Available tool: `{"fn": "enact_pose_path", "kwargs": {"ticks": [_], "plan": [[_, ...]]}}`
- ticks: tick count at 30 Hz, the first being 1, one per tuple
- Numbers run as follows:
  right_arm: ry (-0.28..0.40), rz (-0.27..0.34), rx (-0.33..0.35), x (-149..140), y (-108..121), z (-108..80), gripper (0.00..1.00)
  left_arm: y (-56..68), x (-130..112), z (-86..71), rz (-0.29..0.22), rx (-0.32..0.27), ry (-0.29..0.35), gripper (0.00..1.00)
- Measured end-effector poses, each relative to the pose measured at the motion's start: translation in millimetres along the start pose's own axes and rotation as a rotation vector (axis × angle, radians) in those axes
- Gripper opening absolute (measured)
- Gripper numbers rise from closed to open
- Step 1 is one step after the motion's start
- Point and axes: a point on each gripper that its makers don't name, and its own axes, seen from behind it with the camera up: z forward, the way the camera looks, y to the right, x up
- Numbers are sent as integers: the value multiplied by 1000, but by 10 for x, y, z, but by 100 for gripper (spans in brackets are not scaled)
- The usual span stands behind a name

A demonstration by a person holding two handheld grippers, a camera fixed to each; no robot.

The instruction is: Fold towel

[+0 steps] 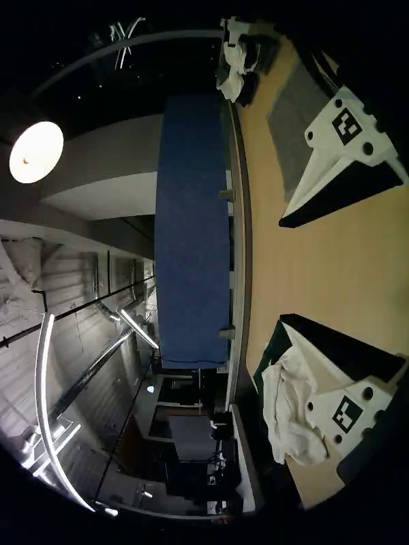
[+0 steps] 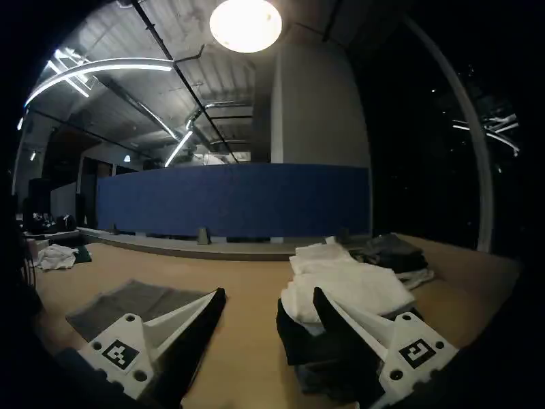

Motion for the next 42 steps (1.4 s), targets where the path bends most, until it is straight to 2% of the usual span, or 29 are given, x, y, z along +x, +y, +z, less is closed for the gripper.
{"fn": "enact_pose_path", "kwargs": {"ticks": [42], "plan": [[3,-1,8,8,-25,-12,100,-5,9,-15,0,2,0,94]]}}
